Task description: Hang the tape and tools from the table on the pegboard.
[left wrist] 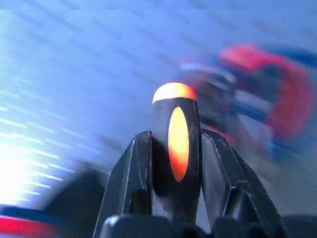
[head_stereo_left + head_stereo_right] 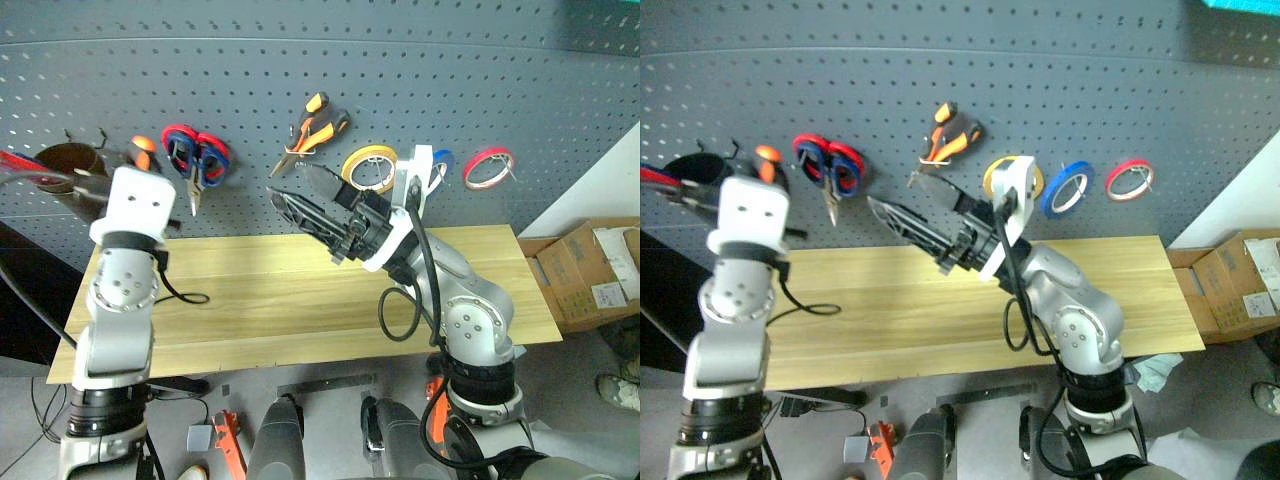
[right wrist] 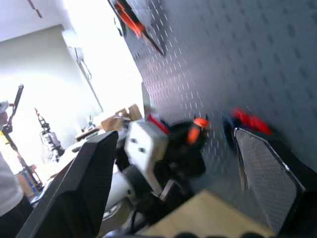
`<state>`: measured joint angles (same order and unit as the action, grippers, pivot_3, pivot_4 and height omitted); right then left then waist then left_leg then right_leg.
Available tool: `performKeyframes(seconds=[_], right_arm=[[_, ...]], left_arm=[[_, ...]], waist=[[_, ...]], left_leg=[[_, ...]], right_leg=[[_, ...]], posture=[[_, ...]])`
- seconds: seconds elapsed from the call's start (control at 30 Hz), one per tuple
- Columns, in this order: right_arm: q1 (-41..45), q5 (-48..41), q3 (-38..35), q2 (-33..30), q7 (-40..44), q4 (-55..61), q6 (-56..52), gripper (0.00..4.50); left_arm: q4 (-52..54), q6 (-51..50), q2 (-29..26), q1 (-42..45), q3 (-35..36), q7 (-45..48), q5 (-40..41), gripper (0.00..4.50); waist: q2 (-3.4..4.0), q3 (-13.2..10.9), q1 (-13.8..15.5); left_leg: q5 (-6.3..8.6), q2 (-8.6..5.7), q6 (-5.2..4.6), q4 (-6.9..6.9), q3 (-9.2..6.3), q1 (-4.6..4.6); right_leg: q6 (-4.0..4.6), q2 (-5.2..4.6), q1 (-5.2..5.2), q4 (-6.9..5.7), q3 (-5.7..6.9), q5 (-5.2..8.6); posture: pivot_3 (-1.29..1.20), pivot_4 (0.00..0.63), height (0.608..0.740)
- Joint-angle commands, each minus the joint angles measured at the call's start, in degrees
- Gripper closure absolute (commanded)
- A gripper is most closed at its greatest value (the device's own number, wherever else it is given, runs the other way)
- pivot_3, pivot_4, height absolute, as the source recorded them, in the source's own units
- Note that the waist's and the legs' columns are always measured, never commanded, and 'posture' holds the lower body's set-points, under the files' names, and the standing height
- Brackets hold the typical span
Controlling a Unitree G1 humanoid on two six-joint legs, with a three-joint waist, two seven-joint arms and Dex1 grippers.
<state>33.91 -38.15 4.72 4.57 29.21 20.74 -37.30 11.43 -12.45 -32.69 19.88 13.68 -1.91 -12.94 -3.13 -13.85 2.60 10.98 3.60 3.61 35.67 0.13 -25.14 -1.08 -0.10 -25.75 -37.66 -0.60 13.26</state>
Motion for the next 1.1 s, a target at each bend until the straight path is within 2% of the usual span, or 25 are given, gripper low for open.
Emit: performKeyframes(seconds=[0.03,0.3,0.5,0.63,0.83,1.1], right_arm=[[3.33,2.45,1.11,1.36,2.09,-3.88,7.38,0.44],[6.87,5.09,0.69,1.79,3.38,-10.31,14.80,0.44],[7.83,7.25,0.90,1.75,3.23,-12.99,18.40,0.44],[7.96,8.06,1.05,2.09,3.03,-13.99,19.46,0.44],[7.87,8.98,0.85,1.62,2.75,-14.60,20.24,0.44],[7.46,9.77,0.66,1.04,2.27,-14.22,20.25,0.44]], left_arm=[[-5.77,5.64,-3.38,6.91,3.16,-3.71,-1.63,3.55],[-25.72,16.00,-7.75,22.60,1.64,-4.42,-0.29,3.55],[-47.77,20.23,-4.50,38.44,0.91,-1.27,5.39,3.55],[-58.58,23.89,-3.37,45.67,-0.10,0.86,7.03,3.55],[-66.76,26.85,-3.55,49.27,-0.11,0.69,8.21,3.55],[-67.18,27.31,-4.17,45.90,0.68,0.68,9.92,3.55]], waist=[[-0.13,0.82,0.78],[-0.68,3.67,2.65],[-0.91,4.88,4.05],[-0.99,5.21,4.30],[-1.01,5.24,4.27],[-1.01,5.26,4.22]], left_leg=[[0.00,0.01,0.00,0.01,-0.01,0.03],[-0.02,0.05,0.04,0.05,0.05,0.15],[-0.07,0.10,0.12,0.15,0.03,0.29],[-0.08,0.10,0.14,0.26,0.03,0.32],[-0.09,0.10,0.15,0.27,0.01,0.33],[-0.09,0.11,0.15,0.32,-0.01,0.35]], right_leg=[[0.06,0.03,0.01,-0.03,0.01,-0.04],[0.45,0.07,0.19,0.03,0.11,-0.28],[0.57,0.12,0.34,-0.03,0.21,-0.35],[0.62,0.14,0.40,-0.06,0.22,-0.40],[0.66,0.15,0.35,-0.27,0.20,-0.43],[0.71,0.17,0.36,-0.37,0.18,-0.47]], posture=[[0.27,0.057,0.740],[0.27,0.026,0.740],[0.26,0.020,0.740],[0.25,0.021,0.740],[0.24,0.028,0.740],[0.23,0.037,0.740]])
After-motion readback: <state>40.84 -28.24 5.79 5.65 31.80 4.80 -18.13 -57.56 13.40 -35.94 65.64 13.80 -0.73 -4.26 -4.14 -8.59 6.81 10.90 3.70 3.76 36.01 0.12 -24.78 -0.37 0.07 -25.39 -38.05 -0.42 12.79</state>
